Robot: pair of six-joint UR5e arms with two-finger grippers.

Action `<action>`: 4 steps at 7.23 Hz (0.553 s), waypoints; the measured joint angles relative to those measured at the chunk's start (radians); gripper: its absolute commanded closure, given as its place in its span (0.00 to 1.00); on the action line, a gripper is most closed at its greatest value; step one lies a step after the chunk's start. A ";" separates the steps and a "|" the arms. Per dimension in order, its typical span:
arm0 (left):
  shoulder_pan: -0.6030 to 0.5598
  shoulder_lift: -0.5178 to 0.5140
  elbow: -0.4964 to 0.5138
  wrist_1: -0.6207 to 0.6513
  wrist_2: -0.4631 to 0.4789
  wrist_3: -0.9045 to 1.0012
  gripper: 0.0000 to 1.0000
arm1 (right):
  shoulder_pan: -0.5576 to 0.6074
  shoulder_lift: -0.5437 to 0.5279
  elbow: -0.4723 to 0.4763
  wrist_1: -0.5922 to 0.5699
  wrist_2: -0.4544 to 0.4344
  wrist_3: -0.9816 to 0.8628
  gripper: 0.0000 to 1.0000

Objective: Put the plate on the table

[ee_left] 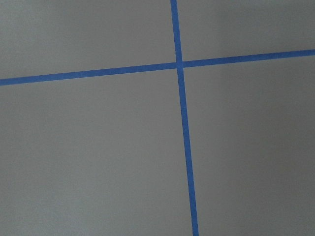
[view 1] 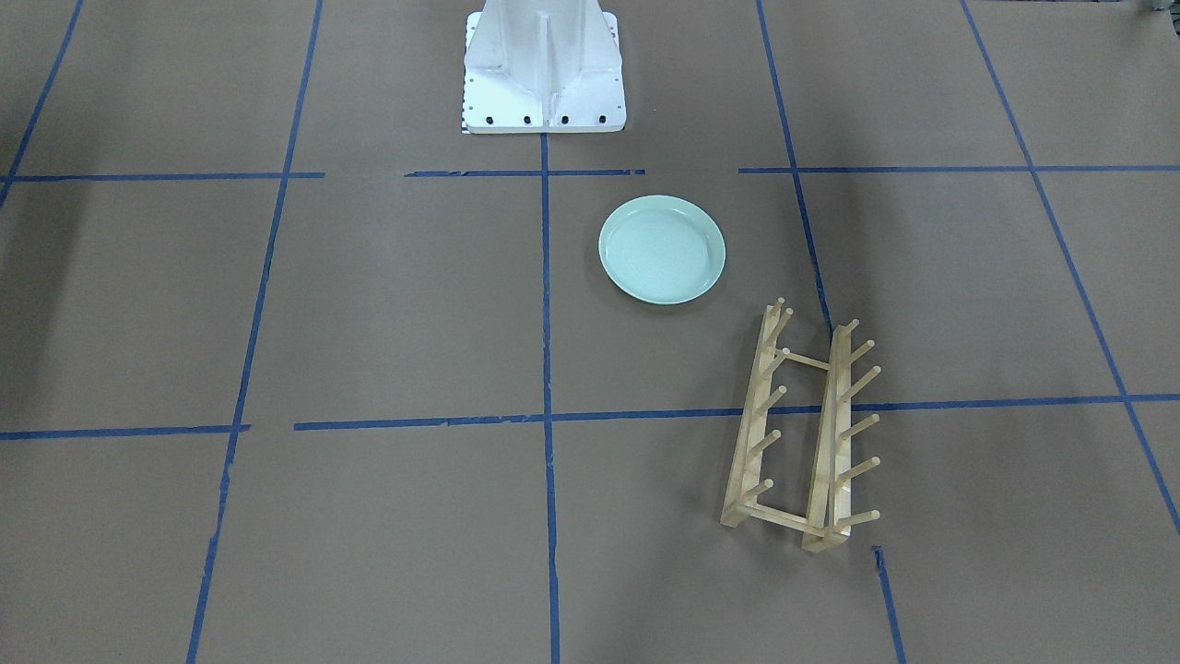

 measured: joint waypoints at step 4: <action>0.000 0.005 0.006 -0.030 0.075 -0.061 0.00 | 0.000 0.000 0.000 0.000 0.000 -0.001 0.00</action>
